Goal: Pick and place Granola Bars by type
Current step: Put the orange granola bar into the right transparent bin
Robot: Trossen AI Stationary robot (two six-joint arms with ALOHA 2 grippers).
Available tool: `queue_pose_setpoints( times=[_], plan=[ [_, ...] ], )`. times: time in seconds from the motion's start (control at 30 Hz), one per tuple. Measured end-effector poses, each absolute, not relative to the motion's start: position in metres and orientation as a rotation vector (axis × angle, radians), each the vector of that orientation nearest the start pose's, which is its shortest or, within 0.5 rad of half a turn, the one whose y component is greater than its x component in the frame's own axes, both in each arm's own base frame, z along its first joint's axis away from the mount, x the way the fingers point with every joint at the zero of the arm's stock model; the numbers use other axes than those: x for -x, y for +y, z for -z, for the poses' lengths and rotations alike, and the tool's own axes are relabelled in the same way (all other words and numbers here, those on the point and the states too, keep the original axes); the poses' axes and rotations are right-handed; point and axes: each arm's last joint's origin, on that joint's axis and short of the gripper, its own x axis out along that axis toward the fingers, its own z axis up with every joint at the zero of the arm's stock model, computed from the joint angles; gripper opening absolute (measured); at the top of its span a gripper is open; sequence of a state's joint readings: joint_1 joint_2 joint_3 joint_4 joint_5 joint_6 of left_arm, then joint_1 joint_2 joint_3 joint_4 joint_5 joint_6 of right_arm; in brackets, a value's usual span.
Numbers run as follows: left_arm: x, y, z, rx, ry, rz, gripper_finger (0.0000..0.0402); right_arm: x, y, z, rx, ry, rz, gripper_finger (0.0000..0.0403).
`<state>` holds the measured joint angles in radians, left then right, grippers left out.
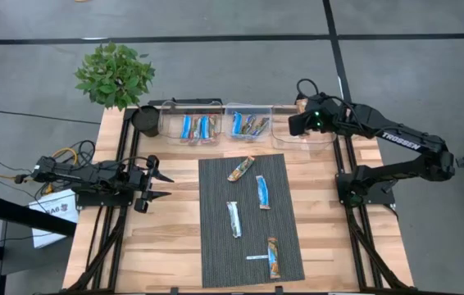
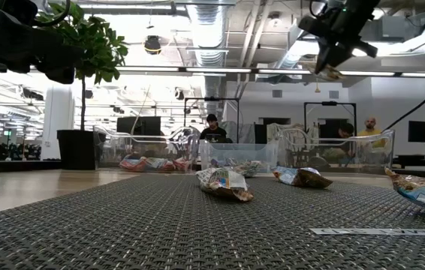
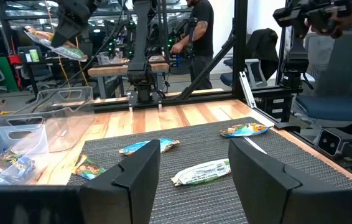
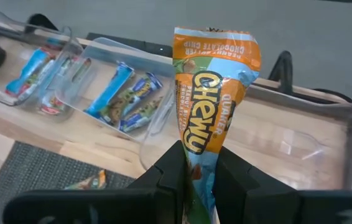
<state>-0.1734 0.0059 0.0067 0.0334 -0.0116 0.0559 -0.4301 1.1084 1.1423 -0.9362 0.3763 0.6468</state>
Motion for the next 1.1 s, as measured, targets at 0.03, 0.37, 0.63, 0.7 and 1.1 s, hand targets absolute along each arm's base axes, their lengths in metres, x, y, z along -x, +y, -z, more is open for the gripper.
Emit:
queue_pose_setpoints(
  times=[0.03, 0.37, 0.63, 0.7, 1.1],
  plan=[
    [-0.096, -0.017, -0.169, -0.053, -0.039, 0.161, 0.0184, -0.18, -0.095, -0.333, -0.593, 0.653, 1.026, 0.0054],
    [-0.096, -0.017, -0.168, -0.053, -0.038, 0.161, 0.0184, -0.173, -0.101, -0.33, -0.606, 0.702, 1.076, 0.0054],
    [-0.096, -0.017, -0.168, -0.053, -0.038, 0.161, 0.0184, -0.153, -0.11, -0.323, -0.582, 0.811, 1.245, 0.0054],
    [-0.096, -0.017, -0.169, -0.053, -0.039, 0.161, 0.0184, -0.15, -0.113, -0.32, -0.582, 0.832, 1.28, 0.0054],
    [-0.096, -0.017, -0.168, -0.053, -0.038, 0.161, 0.0184, -0.14, -0.119, -0.302, -0.647, 0.878, 1.371, 0.0054]
  ],
)
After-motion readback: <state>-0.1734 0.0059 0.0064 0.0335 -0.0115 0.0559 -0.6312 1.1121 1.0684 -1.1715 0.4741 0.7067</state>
